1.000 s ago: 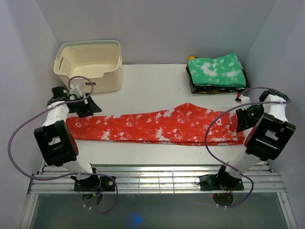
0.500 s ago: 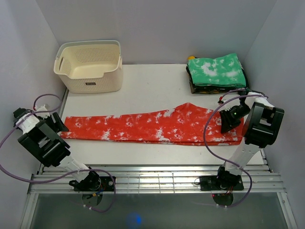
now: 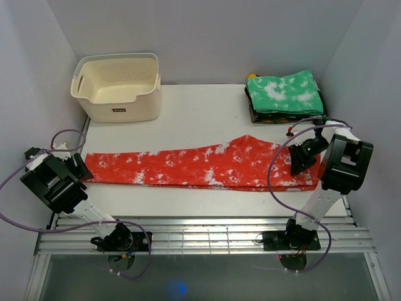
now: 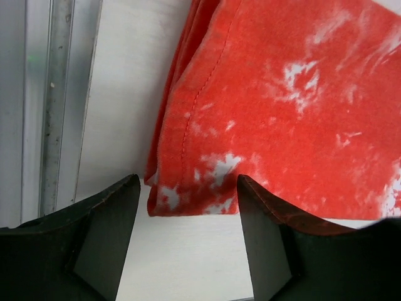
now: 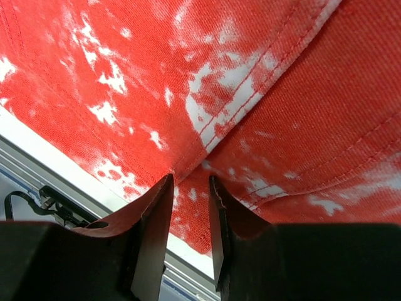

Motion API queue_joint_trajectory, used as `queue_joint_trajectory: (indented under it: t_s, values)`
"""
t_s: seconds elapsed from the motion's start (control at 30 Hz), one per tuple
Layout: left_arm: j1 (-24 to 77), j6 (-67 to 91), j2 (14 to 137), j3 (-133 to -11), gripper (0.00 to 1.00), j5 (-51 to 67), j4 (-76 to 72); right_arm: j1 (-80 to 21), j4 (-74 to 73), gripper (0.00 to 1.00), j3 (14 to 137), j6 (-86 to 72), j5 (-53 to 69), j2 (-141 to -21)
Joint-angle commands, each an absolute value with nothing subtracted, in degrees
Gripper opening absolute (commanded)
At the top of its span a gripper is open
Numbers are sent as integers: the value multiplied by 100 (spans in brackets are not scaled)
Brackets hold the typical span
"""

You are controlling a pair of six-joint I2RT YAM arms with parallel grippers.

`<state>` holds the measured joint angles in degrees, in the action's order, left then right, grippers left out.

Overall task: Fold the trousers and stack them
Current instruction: Fold the trousers

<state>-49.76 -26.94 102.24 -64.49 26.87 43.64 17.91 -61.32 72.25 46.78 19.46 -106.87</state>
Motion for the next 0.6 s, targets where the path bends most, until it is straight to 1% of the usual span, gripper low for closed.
queue_joint_trajectory:
  t_s: [0.0, 0.03, 0.13, 0.17, 0.2, 0.27, 0.3, 0.37, 0.4, 0.43, 0.47, 0.57]
  values:
    - [-4817, -2672, 10265, -6100, 74, 2795, 3938, 1758, -6135, 35, 7269, 4623, 1925, -10670]
    - [-4756, -2541, 10274, -6082, 73, 2812, 3929, 1749, -6126, 35, 7242, 4632, 1907, -10696]
    - [-4720, -2269, 10231, -6012, 61, 2900, 3858, 1732, -6065, 34, 7120, 4667, 1846, -10670]
    - [-4720, -2215, 10187, -6029, 56, 2918, 3858, 1714, -6030, 34, 7015, 4676, 1837, -10661]
    - [-4720, -2163, 10152, -6064, 47, 2961, 3858, 1714, -5994, 34, 6979, 4676, 1828, -10635]
    - [-4720, -2066, 10055, -6126, 40, 3041, 3902, 1714, -5950, 34, 6900, 4685, 1837, -10626]
    - [-4711, -2057, 9942, -6222, 30, 3119, 3928, 1714, -5924, 34, 6891, 4685, 1854, -10626]
    - [-4711, -2022, 9818, -6380, 19, 3199, 4086, 1714, -5915, 33, 6873, 4685, 1872, -10626]
    - [-4702, -2021, 9661, -6477, 12, 3251, 4165, 1714, -5915, 33, 6873, 4685, 1889, -10626]
    - [-4659, -2030, 9555, -6678, 2, 3304, 4253, 1714, -5915, 33, 6873, 4693, 1890, -10626]
    - [-4606, -2091, 9449, -6793, 0, 3400, 4445, 1714, -5906, 32, 6864, 4693, 1898, -10626]
    - [-4194, -2171, 8852, -7066, 0, 3647, 4736, 1705, -5880, 32, 6803, 4693, 1925, -10652]
